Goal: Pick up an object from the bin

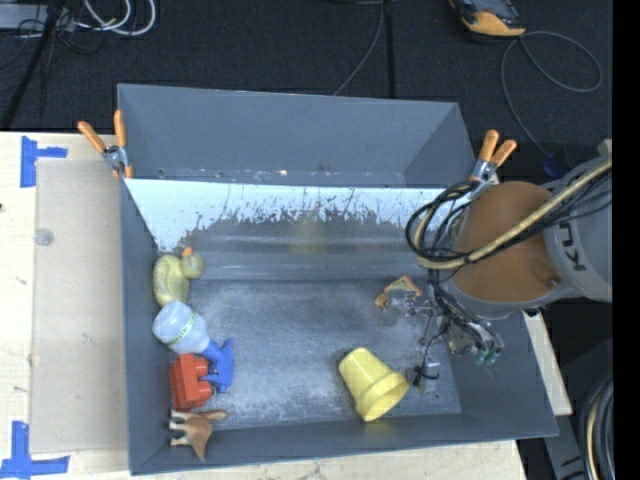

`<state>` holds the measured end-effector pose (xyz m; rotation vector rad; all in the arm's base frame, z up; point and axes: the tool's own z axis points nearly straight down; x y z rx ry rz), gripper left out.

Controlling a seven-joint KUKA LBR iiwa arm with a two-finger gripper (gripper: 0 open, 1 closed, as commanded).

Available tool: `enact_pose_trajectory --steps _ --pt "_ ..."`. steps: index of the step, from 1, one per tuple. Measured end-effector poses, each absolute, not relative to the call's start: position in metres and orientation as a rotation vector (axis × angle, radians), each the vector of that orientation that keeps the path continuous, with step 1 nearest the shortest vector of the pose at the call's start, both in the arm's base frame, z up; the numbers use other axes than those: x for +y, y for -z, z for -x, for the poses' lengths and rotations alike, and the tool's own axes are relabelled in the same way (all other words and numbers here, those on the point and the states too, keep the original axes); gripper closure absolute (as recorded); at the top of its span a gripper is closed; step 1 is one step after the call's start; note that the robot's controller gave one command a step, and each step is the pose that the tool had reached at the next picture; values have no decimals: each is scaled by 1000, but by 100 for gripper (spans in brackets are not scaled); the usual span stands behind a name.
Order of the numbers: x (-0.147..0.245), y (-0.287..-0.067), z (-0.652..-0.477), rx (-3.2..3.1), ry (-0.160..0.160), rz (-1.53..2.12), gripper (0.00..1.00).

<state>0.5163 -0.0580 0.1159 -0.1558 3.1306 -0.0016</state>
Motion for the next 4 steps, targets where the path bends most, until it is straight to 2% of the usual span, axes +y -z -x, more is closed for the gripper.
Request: enact_pose_trajectory --steps 1,2,3,4 --pt "-38 -84 -498 3141 -7 275 0" --pt "-7 -76 -490 3063 2 677 100" --pt "-7 -76 -490 3062 2 679 100" --pt "0 -179 -488 3065 1 670 100"
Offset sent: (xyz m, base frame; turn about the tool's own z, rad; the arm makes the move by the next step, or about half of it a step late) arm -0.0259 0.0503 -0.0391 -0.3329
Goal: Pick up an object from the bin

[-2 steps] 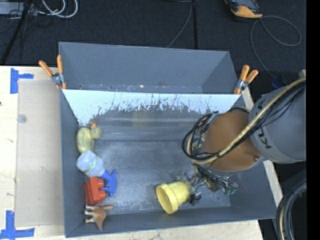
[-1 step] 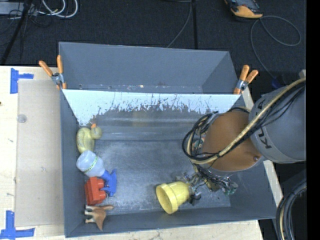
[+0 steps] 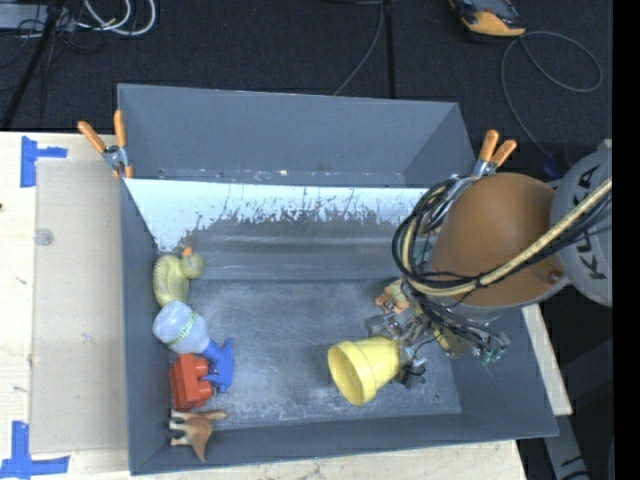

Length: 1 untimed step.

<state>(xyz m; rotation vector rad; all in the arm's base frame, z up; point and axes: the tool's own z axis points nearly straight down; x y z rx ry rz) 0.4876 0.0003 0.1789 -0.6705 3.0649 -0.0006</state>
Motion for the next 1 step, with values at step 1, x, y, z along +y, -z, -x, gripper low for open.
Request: enact_pose_trajectory --steps 1 --pt "0 -179 -488 3065 1 671 100"
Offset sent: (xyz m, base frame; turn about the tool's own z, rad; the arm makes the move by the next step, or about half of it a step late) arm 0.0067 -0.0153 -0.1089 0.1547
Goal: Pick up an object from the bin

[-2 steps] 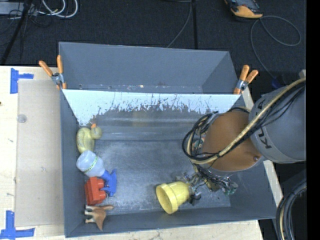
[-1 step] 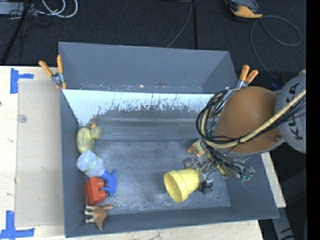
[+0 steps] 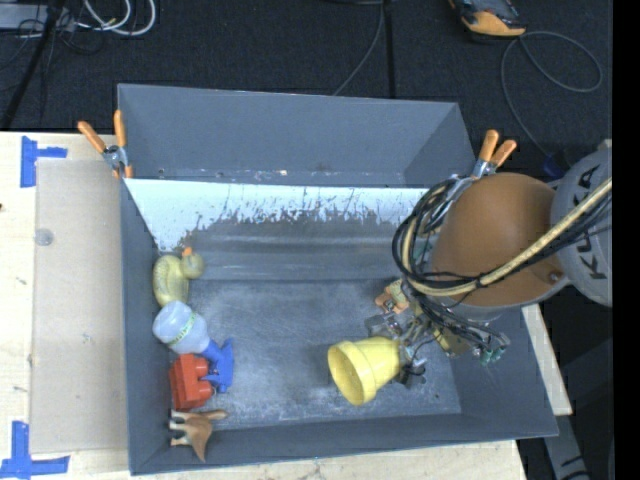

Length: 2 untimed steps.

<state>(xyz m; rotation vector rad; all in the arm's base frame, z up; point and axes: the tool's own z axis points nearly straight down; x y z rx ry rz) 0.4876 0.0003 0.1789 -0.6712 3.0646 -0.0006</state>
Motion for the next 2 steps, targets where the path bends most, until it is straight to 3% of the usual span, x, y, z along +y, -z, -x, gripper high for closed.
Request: enact_pose_trajectory --steps 1,2 --pt "-6 -139 -492 3079 2 571 100" --pt "4 -218 -489 3083 0 583 100"
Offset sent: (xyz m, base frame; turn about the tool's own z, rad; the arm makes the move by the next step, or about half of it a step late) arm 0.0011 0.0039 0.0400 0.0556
